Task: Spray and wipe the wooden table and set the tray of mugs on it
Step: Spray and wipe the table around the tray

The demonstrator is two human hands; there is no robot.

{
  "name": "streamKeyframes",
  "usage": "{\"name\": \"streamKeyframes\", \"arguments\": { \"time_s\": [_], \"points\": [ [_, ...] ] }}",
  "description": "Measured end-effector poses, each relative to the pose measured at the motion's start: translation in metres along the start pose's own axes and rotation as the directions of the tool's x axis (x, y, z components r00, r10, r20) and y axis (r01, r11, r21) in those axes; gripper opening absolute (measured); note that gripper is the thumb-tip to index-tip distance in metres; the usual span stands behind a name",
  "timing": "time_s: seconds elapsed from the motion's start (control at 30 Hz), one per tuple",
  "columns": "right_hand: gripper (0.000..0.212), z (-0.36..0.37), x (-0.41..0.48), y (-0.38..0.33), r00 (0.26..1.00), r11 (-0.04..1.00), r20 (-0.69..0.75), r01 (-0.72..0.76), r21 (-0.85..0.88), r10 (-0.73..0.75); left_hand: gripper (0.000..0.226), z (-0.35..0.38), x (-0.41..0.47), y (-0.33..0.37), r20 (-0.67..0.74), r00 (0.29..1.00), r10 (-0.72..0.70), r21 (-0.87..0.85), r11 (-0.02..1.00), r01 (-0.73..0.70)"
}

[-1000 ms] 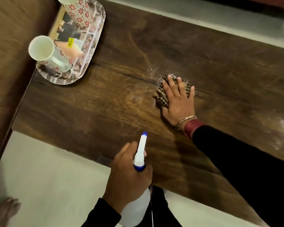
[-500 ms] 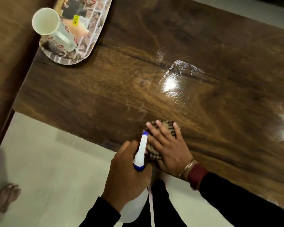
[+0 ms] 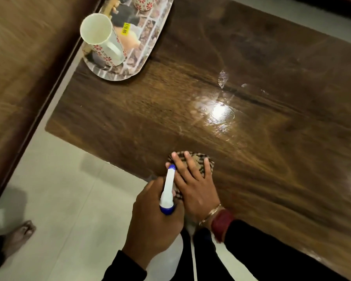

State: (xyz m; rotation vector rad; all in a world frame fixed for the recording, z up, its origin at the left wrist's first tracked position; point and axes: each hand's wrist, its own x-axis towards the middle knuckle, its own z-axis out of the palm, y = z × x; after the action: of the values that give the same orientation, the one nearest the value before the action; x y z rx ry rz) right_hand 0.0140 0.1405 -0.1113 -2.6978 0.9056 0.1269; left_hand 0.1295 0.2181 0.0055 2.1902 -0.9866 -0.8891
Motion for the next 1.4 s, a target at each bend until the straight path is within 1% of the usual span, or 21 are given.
{"name": "streamKeyframes", "arguments": {
  "time_s": [0.07,0.13,0.2,0.3,0.37,0.4,0.47,0.53,0.63,0.7,0.77,0.83,0.93,1.0,1.07,1.1,1.17,1.23,1.27,1.33,1.4],
  "points": [
    [0.091,-0.001,-0.003,0.009,0.997,0.997,0.011,0.07,-0.017,-0.07,0.047,-0.005,0.0,-0.004,0.006,0.999,-0.052,0.004,0.999,0.052],
    [0.096,-0.011,0.01,0.028,0.996,0.996,0.025,0.081,-0.042,-0.08,0.035,-0.009,-0.001,-0.012,0.013,0.998,-0.061,0.004,0.998,0.061],
    [0.103,-0.023,0.039,0.048,0.999,0.998,0.023,-0.036,-0.048,0.037,0.032,-0.012,-0.003,-0.019,-0.004,0.998,-0.067,-0.007,0.998,0.067],
    [0.096,-0.036,0.089,0.054,0.956,0.956,-0.032,-0.292,0.016,0.293,0.048,-0.015,-0.004,-0.021,-0.041,0.993,-0.115,0.003,0.993,0.115],
    [0.094,-0.034,0.106,0.031,0.945,0.946,-0.047,-0.323,0.036,0.325,0.052,-0.021,-0.004,-0.022,-0.056,0.991,-0.118,0.013,0.993,0.119],
    [0.094,-0.03,0.105,0.015,0.96,0.961,-0.041,-0.275,0.038,0.277,0.048,-0.025,-0.002,-0.022,-0.054,0.993,-0.101,-0.007,0.995,0.1],
    [0.091,-0.014,0.087,-0.021,0.996,0.996,-0.027,-0.084,0.022,0.085,0.037,-0.033,0.003,-0.019,-0.023,0.998,-0.061,-0.074,0.995,0.06],
    [0.08,0.007,0.064,-0.046,0.997,0.997,-0.008,0.08,-0.005,-0.08,0.042,-0.037,0.008,-0.019,-0.045,0.999,-0.001,-0.079,0.997,-0.002],
    [0.08,0.019,0.054,-0.048,0.991,0.99,0.0,0.131,-0.05,-0.131,0.062,-0.034,0.02,-0.025,-0.068,0.997,0.046,0.039,0.998,-0.044],
    [0.081,0.008,0.06,-0.034,0.99,0.99,-0.016,0.138,-0.042,-0.139,0.064,-0.036,0.026,-0.026,-0.022,0.999,0.049,0.082,0.996,-0.047],
    [0.085,-0.01,0.079,-0.005,0.996,0.997,-0.032,0.077,-0.027,-0.077,0.049,-0.041,0.037,-0.021,0.022,0.998,0.057,0.021,0.998,-0.058],
    [0.092,-0.029,0.111,0.034,0.997,0.997,-0.033,-0.07,-0.022,0.069,0.04,-0.046,0.052,-0.009,0.007,0.999,0.048,-0.035,0.998,-0.048],
    [0.094,-0.055,0.165,0.085,0.942,0.943,-0.035,-0.332,0.028,0.332,0.046,-0.048,0.082,0.01,-0.083,0.974,0.21,-0.022,0.977,-0.212],
    [0.094,-0.062,0.184,0.094,0.917,0.916,-0.026,-0.398,0.049,0.399,0.043,-0.048,0.106,0.02,-0.095,0.96,0.265,0.0,0.964,-0.266],
    [0.092,-0.057,0.178,0.082,0.938,0.939,-0.048,-0.344,0.022,0.345,0.026,-0.053,0.134,0.037,0.001,0.981,0.195,-0.031,0.98,-0.194],
    [0.091,-0.051,0.166,0.071,0.963,0.964,-0.055,-0.266,-0.01,0.265,0.019,-0.056,0.147,0.046,0.06,0.987,0.15,-0.046,0.988,-0.148],
    [0.089,-0.034,0.13,0.044,0.998,0.997,-0.042,-0.045,-0.063,0.043,0.016,-0.057,0.171,0.06,0.088,0.987,0.131,-0.031,0.991,-0.128],
    [0.084,-0.02,0.098,0.029,0.984,0.98,-0.003,0.179,-0.085,-0.18,0.018,-0.054,0.191,0.069,0.08,0.989,0.126,-0.035,0.992,-0.124],
    [0.082,-0.016,0.091,0.033,0.968,0.963,0.012,0.249,-0.106,-0.249,0.017,-0.052,0.198,0.071,0.081,0.989,0.125,-0.036,0.992,-0.122],
    [0.083,-0.024,0.101,0.058,0.95,0.944,0.017,0.313,-0.107,-0.313,0.015,-0.048,0.21,0.077,0.08,0.989,0.121,-0.023,0.993,-0.12],
    [0.09,-0.044,0.132,0.094,0.978,0.976,-0.001,0.207,-0.066,-0.208,0.013,-0.045,0.221,0.081,0.095,0.987,0.131,-0.015,0.991,-0.13]
  ]
}}
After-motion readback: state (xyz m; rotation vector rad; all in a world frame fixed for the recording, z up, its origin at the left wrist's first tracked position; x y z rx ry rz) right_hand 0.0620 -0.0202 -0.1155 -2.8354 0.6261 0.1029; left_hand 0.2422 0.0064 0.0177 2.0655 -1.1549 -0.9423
